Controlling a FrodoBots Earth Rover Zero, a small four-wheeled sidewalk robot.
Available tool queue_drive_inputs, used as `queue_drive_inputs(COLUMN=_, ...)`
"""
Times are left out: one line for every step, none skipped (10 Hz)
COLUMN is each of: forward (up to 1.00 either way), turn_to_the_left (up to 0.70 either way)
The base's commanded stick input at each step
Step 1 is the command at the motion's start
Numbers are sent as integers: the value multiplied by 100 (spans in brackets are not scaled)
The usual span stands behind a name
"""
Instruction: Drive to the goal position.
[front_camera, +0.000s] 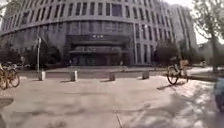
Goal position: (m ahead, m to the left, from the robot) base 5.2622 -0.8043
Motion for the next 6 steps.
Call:
queue_drive_inputs(forward=100, turn_to_the_left=0)
queue_drive_inputs(forward=100, turn_to_the_left=0)
queue_drive_inputs(forward=100, turn_to_the_left=0)
queue_drive_inputs(forward=100, turn_to_the_left=0)
queue_drive_inputs(forward=100, turn_to_the_left=0)
queue_drive_inputs(forward=100, turn_to_the_left=0)
